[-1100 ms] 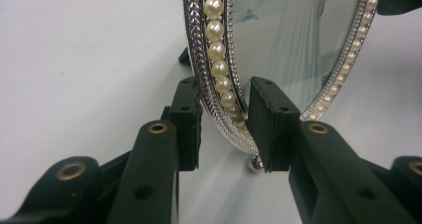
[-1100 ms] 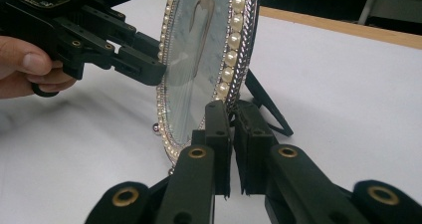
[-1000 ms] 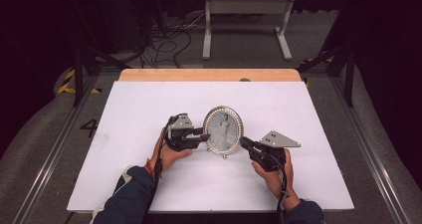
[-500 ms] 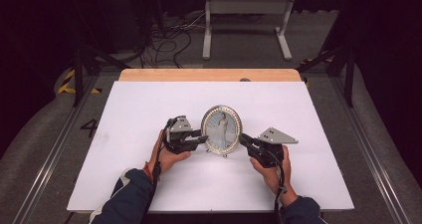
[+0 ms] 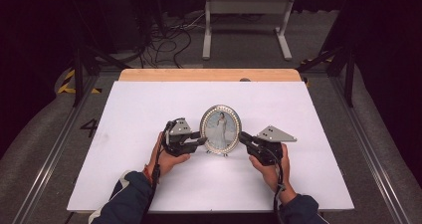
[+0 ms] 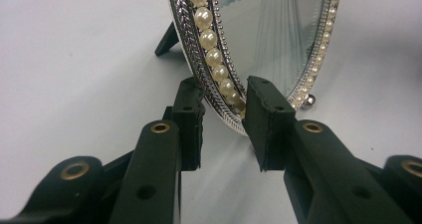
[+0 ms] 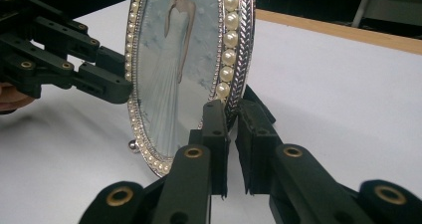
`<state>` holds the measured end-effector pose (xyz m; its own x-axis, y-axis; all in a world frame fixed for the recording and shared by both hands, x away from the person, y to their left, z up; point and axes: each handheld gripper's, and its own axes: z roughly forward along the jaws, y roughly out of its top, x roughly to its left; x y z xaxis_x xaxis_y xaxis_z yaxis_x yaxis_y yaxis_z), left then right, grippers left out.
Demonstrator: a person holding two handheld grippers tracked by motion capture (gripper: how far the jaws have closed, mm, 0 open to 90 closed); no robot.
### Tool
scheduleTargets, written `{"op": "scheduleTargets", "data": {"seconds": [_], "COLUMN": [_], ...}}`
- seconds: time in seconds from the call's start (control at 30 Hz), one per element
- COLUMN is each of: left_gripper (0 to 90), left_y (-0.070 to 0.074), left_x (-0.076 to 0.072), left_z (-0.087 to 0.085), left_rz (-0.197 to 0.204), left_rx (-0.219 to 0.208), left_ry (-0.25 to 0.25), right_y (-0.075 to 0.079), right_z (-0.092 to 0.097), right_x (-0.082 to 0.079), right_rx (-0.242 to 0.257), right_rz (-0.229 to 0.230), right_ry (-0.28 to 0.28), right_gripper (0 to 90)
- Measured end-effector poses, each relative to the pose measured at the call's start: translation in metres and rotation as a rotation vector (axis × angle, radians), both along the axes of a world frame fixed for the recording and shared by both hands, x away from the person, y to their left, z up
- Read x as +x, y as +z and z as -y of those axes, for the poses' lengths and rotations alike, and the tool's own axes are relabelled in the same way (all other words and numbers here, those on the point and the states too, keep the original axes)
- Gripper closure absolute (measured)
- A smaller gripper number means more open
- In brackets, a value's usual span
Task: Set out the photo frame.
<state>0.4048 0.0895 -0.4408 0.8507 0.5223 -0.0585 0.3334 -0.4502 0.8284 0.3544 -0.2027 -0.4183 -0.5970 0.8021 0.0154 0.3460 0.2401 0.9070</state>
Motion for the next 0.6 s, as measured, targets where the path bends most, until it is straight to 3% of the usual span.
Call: {"op": "scheduleTargets", "data": {"seconds": [0.6], "left_gripper": [70.7], "left_y": [-0.0011], "left_x": [-0.0064], "left_z": [0.0007], "left_rz": [0.014], "left_rx": [0.040], "left_ry": [-0.006], "right_y": [-0.0012], "right_z": [-0.0013], "right_x": [0.0080], "right_rx": [0.003], "right_rz": [0.006], "right_ry": [-0.007], "right_gripper": [83.1]}}
